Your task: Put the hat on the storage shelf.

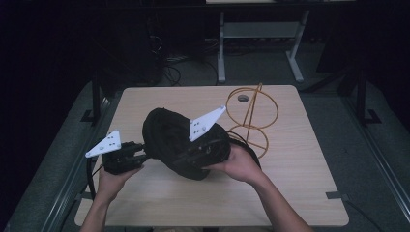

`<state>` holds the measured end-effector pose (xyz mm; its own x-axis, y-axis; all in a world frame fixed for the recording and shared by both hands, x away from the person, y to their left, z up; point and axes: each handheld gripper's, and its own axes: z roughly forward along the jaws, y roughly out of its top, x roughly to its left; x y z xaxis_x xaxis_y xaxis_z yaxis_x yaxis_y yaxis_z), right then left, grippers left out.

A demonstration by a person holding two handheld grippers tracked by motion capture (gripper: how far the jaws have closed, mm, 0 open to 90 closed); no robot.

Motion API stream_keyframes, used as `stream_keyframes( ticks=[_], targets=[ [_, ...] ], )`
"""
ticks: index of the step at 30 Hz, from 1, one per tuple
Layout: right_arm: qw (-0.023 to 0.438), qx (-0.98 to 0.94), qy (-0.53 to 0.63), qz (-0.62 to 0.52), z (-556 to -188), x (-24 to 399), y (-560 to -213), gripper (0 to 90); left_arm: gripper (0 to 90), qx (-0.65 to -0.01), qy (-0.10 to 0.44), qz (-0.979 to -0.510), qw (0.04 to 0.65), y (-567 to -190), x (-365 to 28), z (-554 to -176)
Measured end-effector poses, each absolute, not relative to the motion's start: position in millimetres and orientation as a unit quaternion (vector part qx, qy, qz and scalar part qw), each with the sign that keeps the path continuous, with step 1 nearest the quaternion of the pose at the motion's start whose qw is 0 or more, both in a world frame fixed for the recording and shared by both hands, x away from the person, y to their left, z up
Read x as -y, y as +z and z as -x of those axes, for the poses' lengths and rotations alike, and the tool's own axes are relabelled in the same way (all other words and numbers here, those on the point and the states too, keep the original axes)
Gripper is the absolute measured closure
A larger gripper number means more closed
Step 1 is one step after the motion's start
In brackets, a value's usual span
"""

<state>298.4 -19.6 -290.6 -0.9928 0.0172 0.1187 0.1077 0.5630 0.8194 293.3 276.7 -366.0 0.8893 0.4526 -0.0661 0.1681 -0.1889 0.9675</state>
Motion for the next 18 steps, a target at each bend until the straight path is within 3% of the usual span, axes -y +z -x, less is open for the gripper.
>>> stream_keyframes(
  ticks=[5,18],
  targets=[
    [0.049,0.878,-0.475,0.039,-298.7,24.8,-289.2,82.2,84.1,-0.196,0.117,-0.761,0.607,-361.1,-276.7,-294.2],
    [0.058,0.865,-0.495,0.064,-306.0,37.0,-297.9,81.9,86.5,-0.199,0.127,-0.769,0.594,-347.9,-275.9,-294.9]
  ],
)
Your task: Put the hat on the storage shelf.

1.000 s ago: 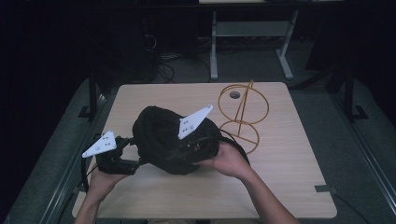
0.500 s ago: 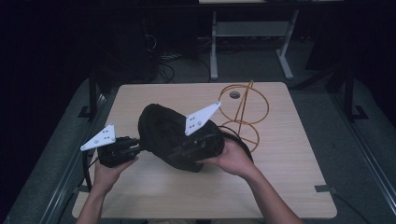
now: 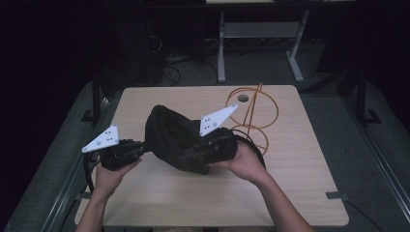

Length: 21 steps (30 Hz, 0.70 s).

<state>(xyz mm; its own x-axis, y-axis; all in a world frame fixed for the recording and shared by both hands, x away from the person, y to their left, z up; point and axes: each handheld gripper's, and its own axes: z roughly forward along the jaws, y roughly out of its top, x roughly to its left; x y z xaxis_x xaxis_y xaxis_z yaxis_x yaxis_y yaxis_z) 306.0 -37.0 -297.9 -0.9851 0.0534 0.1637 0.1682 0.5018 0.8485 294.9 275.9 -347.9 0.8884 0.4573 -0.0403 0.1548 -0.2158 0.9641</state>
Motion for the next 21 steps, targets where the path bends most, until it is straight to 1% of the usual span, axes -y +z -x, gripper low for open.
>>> stream_keyframes(
  ticks=[11,16,21],
  targets=[
    [0.060,0.853,-0.513,0.073,-306.6,46.0,-296.4,80.2,86.8,-0.185,0.151,-0.771,0.591,-321.3,-271.2,-291.9],
    [0.060,0.846,-0.524,0.080,-308.0,49.4,-296.0,77.6,86.8,-0.181,0.164,-0.775,0.583,-305.0,-267.8,-292.5],
    [0.046,0.842,-0.532,0.080,-307.5,51.2,-295.2,75.5,86.9,-0.176,0.178,-0.778,0.576,-284.3,-263.7,-294.6]
  ],
)
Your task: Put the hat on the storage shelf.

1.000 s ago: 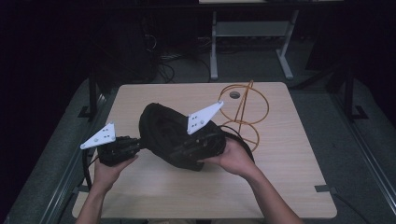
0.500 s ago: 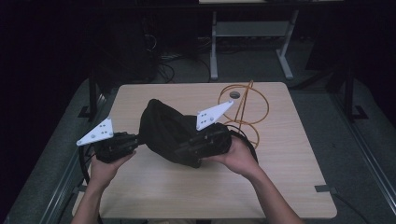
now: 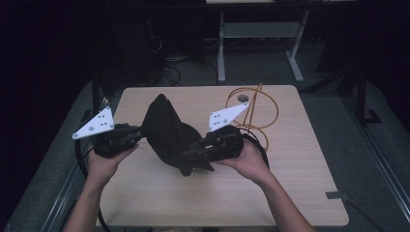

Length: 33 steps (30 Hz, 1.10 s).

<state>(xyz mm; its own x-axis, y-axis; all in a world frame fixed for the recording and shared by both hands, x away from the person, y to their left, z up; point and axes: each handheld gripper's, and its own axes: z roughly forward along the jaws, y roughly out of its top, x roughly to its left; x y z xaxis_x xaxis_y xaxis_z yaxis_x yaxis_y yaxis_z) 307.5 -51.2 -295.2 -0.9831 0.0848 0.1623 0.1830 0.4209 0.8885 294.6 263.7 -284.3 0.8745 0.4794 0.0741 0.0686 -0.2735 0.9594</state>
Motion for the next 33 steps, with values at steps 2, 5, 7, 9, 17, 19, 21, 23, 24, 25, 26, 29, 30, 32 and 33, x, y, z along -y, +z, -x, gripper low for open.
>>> stream_keyframes(
  ticks=[2,5,7,9,17,19,21,23,24,25,26,29,30,32,33],
  targets=[
    [0.041,0.840,-0.535,0.082,-306.4,52.0,-294.1,72.4,86.9,-0.173,0.183,-0.780,0.573,-277.6,-261.7,-295.9],
    [0.031,0.832,-0.546,0.092,-305.9,56.8,-293.1,54.5,87.0,-0.172,0.186,-0.786,0.563,-270.8,-260.5,-298.5],
    [0.031,0.827,-0.552,0.102,-305.1,61.8,-293.1,48.5,87.0,-0.173,0.186,-0.787,0.562,-268.5,-260.9,-300.0],
    [0.022,0.827,-0.550,0.109,-303.0,69.0,-293.8,43.7,87.0,-0.174,0.185,-0.786,0.564,-267.5,-262.2,-301.1],
    [-0.016,0.831,-0.538,0.140,-293.7,103.1,-303.4,35.2,87.0,-0.179,0.181,-0.782,0.569,-263.8,-265.8,-308.3],
    [-0.023,0.832,-0.534,0.148,-291.5,112.6,-306.5,34.2,87.0,-0.179,0.180,-0.783,0.568,-262.2,-266.3,-309.8],
    [-0.027,0.832,-0.533,0.154,-289.8,122.5,-310.5,33.6,87.0,-0.180,0.179,-0.783,0.567,-260.0,-266.7,-311.8],
    [-0.030,0.831,-0.532,0.162,-288.4,131.5,-314.5,32.7,87.0,-0.182,0.175,-0.784,0.567,-257.8,-267.2,-314.2],
    [-0.032,0.829,-0.532,0.167,-287.8,136.9,-317.1,32.4,87.0,-0.183,0.174,-0.783,0.568,-257.2,-267.2,-315.2],
    [-0.034,0.829,-0.532,0.169,-287.6,139.9,-318.7,32.2,86.9,-0.183,0.174,-0.784,0.567,-256.1,-267.2,-316.2],
    [-0.037,0.829,-0.530,0.173,-286.9,143.8,-320.7,32.1,86.9,-0.183,0.173,-0.785,0.566,-254.7,-266.3,-317.3],
    [-0.042,0.827,-0.530,0.184,-284.6,155.0,-326.1,31.4,87.0,-0.181,0.175,-0.789,0.560,-250.6,-263.7,-319.5],
    [-0.044,0.826,-0.531,0.185,-283.8,158.6,-327.9,31.3,87.0,-0.179,0.175,-0.790,0.560,-249.1,-262.7,-320.6],
    [-0.047,0.824,-0.531,0.191,-281.7,165.4,-331.7,31.3,87.0,-0.179,0.175,-0.792,0.557,-245.4,-260.5,-322.4],
    [-0.051,0.825,-0.528,0.194,-279.9,169.7,-334.1,31.3,86.9,-0.178,0.175,-0.792,0.557,-244.2,-259.7,-322.7]
  ],
)
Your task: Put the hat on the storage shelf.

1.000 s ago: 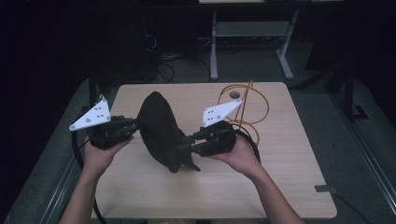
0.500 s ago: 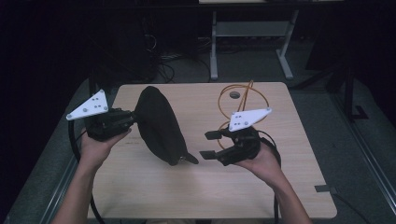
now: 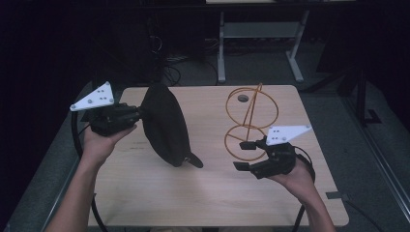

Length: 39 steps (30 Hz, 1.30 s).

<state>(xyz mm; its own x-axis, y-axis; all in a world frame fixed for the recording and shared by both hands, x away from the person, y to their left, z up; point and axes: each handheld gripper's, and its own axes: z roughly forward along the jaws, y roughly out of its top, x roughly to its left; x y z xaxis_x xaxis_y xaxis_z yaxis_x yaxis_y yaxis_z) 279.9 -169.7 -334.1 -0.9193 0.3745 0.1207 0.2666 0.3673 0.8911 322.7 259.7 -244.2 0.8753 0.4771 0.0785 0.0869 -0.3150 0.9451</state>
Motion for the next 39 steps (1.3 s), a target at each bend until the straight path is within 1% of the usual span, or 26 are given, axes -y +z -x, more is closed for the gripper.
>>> stream_keyframes(
  ticks=[13,21,25,29,34,39],
  targets=[
    [0.067,-0.813,0.524,-0.245,-272.4,214.2,-359.6,28.5,87.0,-0.167,0.155,-0.804,0.549,-230.3,-238.7,-343.1],
    [0.077,-0.810,0.502,-0.294,-276.1,241.4,-385.9,28.2,86.9,-0.155,0.143,-0.814,0.542,-218.8,-216.4,-360.8],
    [0.079,-0.810,0.493,-0.309,-278.9,247.8,-395.1,27.4,86.9,-0.147,0.138,-0.817,0.540,-212.5,-204.4,-368.3],
    [0.095,-0.811,0.476,-0.326,-282.2,254.4,-404.0,26.6,86.9,-0.139,0.130,-0.818,0.543,-206.1,-193.8,-375.8],
    [0.090,-0.805,0.472,-0.347,-285.6,264.3,-415.7,26.0,86.9,-0.134,0.122,-0.821,0.542,-198.7,-180.3,-387.2],
    [0.096,-0.802,0.475,-0.351,-284.8,270.2,-416.9,25.7,86.9,-0.127,0.117,-0.828,0.533,-191.8,-163.6,-398.6]
  ],
)
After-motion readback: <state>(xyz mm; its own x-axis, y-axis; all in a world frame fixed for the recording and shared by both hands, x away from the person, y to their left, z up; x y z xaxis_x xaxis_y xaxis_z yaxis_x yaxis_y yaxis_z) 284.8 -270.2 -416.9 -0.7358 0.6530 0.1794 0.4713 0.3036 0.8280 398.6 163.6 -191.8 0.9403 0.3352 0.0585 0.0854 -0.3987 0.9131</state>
